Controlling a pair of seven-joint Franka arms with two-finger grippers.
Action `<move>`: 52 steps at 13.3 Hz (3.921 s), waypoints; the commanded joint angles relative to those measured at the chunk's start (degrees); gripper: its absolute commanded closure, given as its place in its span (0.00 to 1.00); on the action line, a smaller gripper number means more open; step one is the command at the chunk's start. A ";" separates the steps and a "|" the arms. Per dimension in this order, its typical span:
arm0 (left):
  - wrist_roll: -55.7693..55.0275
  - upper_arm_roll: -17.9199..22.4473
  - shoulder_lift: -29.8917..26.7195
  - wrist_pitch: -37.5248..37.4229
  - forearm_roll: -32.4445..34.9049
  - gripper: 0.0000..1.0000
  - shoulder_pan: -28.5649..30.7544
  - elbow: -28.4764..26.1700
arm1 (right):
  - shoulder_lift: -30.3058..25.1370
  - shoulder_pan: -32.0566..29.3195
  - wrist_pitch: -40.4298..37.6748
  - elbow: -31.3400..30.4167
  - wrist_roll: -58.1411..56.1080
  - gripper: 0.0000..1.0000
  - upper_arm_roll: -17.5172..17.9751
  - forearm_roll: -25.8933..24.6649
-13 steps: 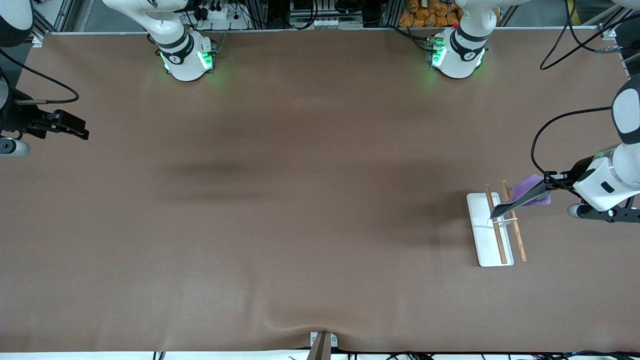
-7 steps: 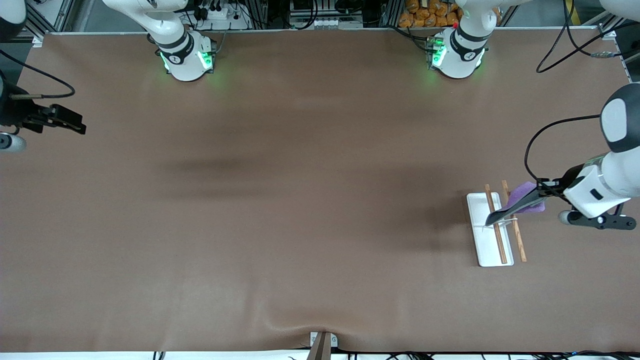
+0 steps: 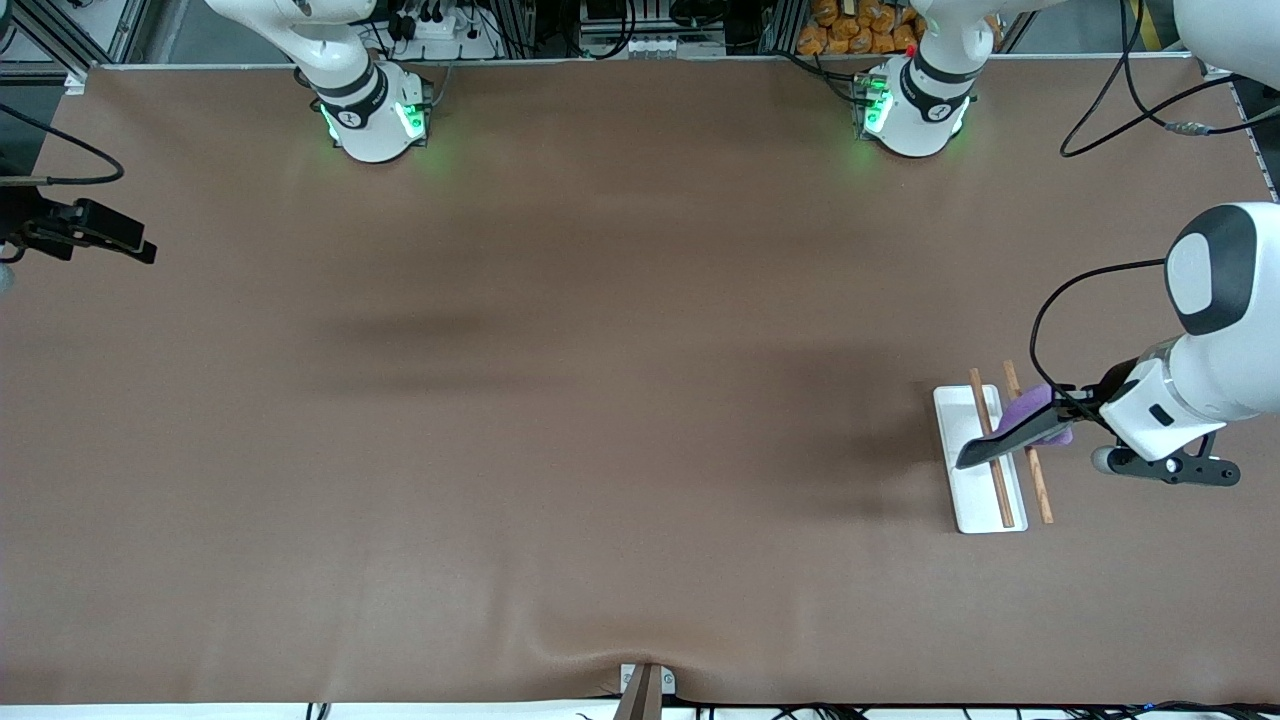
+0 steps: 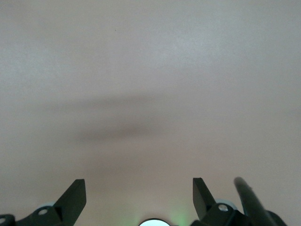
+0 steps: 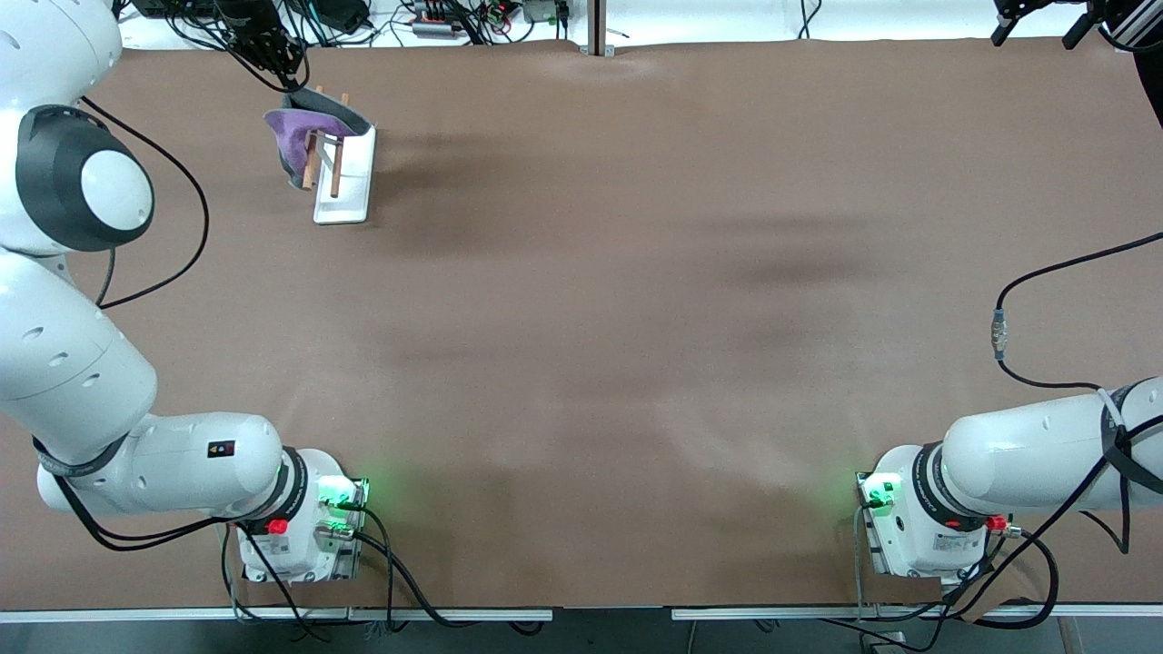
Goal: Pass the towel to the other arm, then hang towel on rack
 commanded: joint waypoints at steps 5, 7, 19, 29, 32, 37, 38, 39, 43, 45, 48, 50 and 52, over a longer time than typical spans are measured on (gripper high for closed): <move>1.11 -0.50 3.09 5.93 1.41 1.00 -1.48 1.01 | -0.25 -1.01 1.53 -0.13 0.34 0.00 0.51 0.03; 0.85 -0.41 4.06 7.51 1.50 1.00 -2.80 0.93 | -0.25 -0.92 2.50 -0.13 -0.44 0.00 0.51 -0.24; 1.20 0.12 5.39 8.84 1.76 0.96 -1.05 -1.89 | -0.25 -0.83 4.09 0.14 -2.91 0.00 0.60 -2.09; 1.37 0.12 -2.16 0.94 1.67 0.00 0.19 -0.40 | -0.25 -1.36 3.56 0.22 0.87 0.00 0.60 -2.17; 1.03 -0.41 -5.42 -2.39 1.59 0.00 0.01 1.27 | -0.25 -1.36 3.29 0.22 0.87 0.00 0.60 -2.08; 0.32 -0.67 -11.03 -9.52 -0.51 0.00 -0.08 3.91 | -0.25 -1.36 3.30 0.22 0.35 0.00 0.69 -2.08; -0.98 -0.67 -12.01 -10.57 -1.74 0.00 -0.08 3.91 | -0.16 -1.28 3.55 0.22 0.00 0.00 0.69 -2.08; -3.69 -0.76 -12.89 -11.11 -2.62 0.00 -0.08 3.91 | -0.25 -1.10 3.38 0.22 -0.18 0.00 0.60 -2.17; -12.58 -0.67 -15.35 -12.43 -3.51 0.00 -0.25 3.56 | -0.25 -1.01 3.38 0.14 -0.18 0.00 0.60 -2.35; -14.17 -0.85 -16.32 -14.53 -4.56 0.00 -0.25 3.47 | -0.25 -0.84 3.29 0.14 -0.18 0.00 0.60 -2.35; -17.24 -1.99 -18.86 -16.38 -4.83 0.00 -0.17 1.46 | -0.25 -0.92 3.29 0.14 -0.18 0.00 0.60 -2.35; -18.84 -3.04 -20.10 -16.30 -4.83 0.00 -0.34 0.23 | -0.25 -0.92 3.29 0.14 -0.18 0.00 0.60 -2.35; -18.84 -3.05 -21.68 -15.95 -4.83 0.00 -0.78 -2.13 | -0.25 -0.92 3.29 0.14 -0.18 0.00 0.60 -2.35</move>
